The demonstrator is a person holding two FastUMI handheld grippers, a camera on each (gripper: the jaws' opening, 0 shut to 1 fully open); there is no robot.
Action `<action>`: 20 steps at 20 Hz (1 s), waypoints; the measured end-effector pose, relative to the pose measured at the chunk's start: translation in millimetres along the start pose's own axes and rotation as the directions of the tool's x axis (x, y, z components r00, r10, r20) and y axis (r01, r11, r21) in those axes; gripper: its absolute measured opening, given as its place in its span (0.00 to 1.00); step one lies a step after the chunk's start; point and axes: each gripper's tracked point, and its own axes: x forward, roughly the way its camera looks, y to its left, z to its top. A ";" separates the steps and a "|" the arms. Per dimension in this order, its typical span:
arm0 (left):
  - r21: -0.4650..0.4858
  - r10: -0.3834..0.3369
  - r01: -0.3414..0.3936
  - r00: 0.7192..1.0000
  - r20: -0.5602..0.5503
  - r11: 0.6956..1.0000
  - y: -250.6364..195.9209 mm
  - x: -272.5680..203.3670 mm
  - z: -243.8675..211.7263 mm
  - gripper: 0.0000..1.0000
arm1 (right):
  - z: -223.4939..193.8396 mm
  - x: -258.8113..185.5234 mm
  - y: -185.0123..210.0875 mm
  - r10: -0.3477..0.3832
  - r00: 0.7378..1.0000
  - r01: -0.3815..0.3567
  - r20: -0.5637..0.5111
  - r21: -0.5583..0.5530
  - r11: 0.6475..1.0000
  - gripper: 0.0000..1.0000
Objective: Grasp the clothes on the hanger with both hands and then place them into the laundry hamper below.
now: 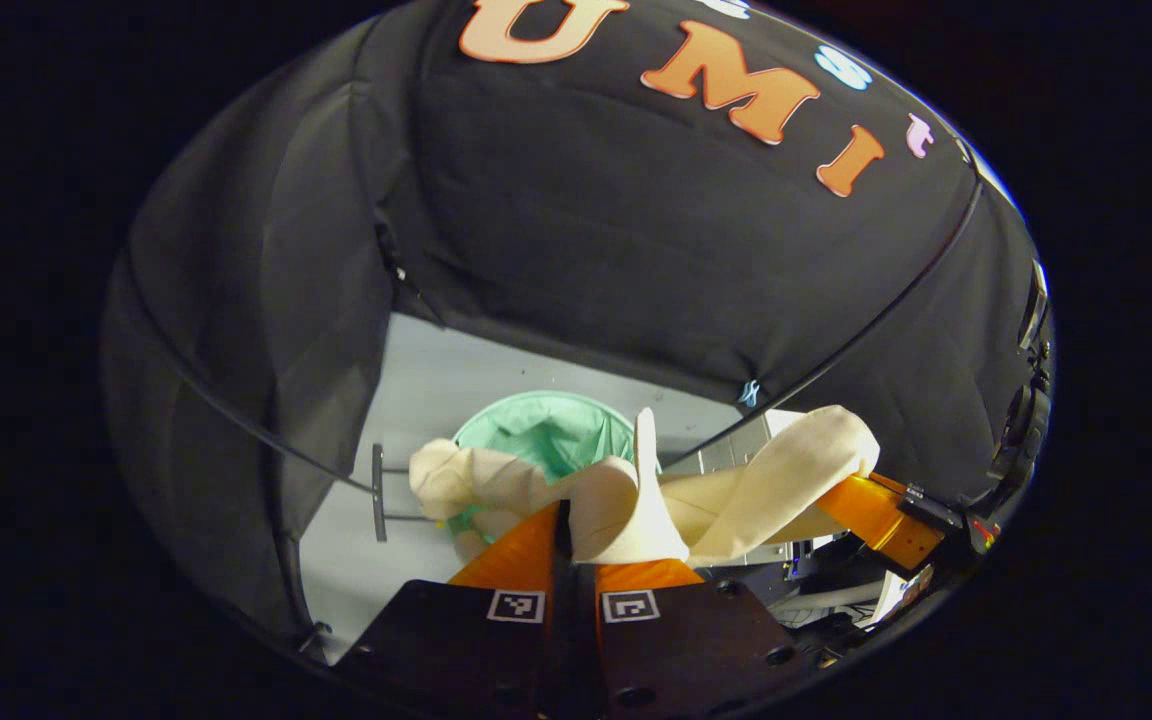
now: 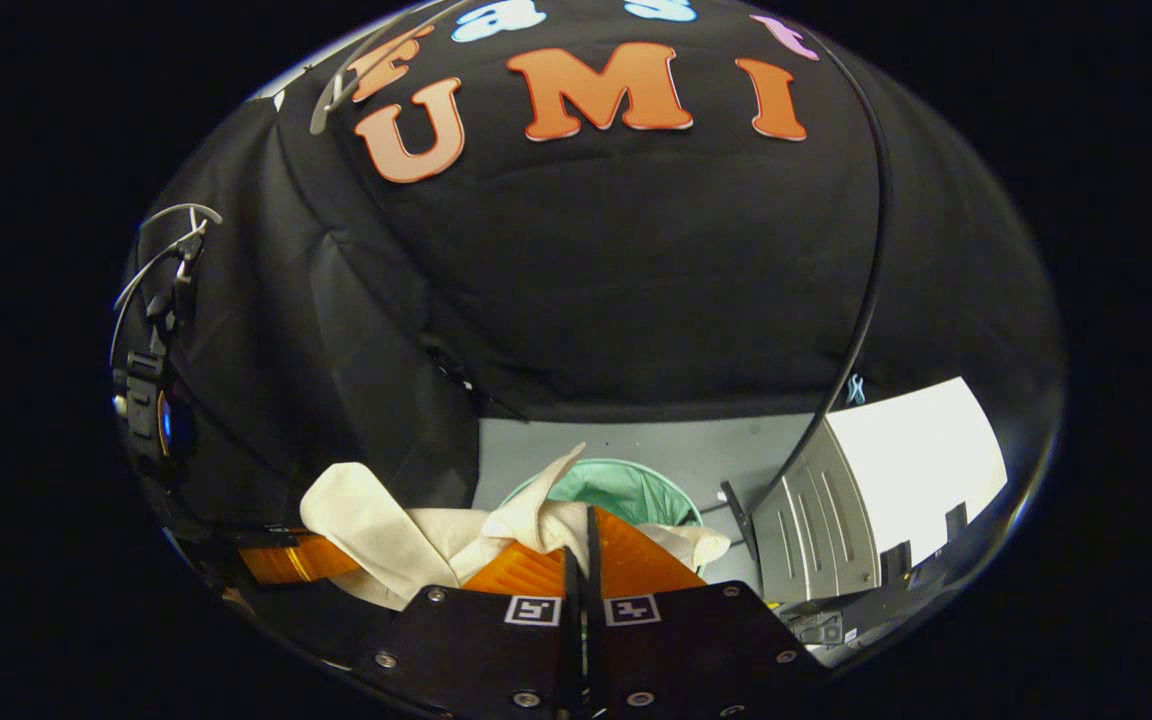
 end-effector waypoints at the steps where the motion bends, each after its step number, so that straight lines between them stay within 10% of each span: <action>1: -0.020 0.004 -0.004 1.000 -0.025 1.000 3.7 3.7 -8.7 0.07 | -9.0 2.7 -1.2 -0.014 1.000 0.014 -0.025 0.017 1.000 0.02; 15: -0.043 0.120 -0.133 0.968 -0.222 0.990 6.4 40.3 -31.6 0.14 | -28.8 23.6 -25.4 0.060 0.990 -0.048 -0.129 0.096 0.994 0.11; 17: -0.105 0.136 -0.157 0.973 -0.185 0.982 -4.2 34.5 -19.3 0.30 | -40.9 21.7 -29.0 0.091 0.981 -0.067 -0.174 0.144 0.987 0.12; 20: -0.115 0.156 -0.168 0.982 -0.107 0.979 -14.4 25.1 -3.9 0.95 | -42.4 24.8 -19.8 0.211 0.956 -0.164 -0.204 0.224 0.961 0.35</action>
